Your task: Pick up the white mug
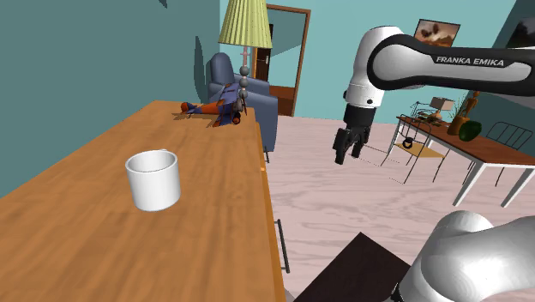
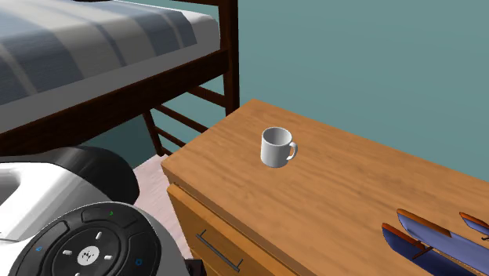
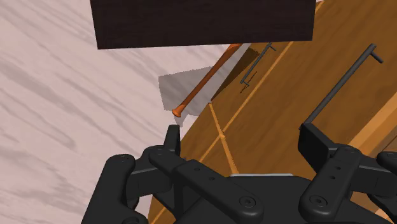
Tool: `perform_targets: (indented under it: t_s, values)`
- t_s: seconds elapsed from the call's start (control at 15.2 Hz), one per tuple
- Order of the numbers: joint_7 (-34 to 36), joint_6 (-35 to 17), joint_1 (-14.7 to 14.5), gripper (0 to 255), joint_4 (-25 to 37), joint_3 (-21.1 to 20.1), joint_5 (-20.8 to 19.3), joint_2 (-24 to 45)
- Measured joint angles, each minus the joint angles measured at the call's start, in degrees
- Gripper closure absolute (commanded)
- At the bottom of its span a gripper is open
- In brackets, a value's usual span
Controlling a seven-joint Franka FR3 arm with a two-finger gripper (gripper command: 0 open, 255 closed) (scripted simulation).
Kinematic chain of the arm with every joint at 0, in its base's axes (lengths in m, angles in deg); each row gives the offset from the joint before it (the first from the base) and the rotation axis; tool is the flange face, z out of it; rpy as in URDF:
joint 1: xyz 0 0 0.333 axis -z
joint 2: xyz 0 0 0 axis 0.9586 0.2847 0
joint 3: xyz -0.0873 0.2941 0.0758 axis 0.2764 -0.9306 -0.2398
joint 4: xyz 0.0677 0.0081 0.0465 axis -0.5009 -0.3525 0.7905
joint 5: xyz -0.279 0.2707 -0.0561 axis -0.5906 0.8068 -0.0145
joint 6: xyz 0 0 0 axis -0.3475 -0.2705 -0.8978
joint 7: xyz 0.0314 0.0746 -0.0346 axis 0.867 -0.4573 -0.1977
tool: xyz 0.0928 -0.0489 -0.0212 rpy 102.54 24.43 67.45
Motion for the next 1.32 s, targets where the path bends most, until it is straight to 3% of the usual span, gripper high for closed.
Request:
perform_targets:
  t_s: [0.2, 0.66, 1.32]
  values:
    - [1.41, -0.38, -0.55, 0, 1.29, -1.29, 0.89, 1.52]
    - [9.88, -2.74, -3.28, 0, 7.62, -8.74, 5.06, 9.21]
    - [22.61, -4.99, -5.8, 0, 22.75, -18.8, 6.06, 24.94]
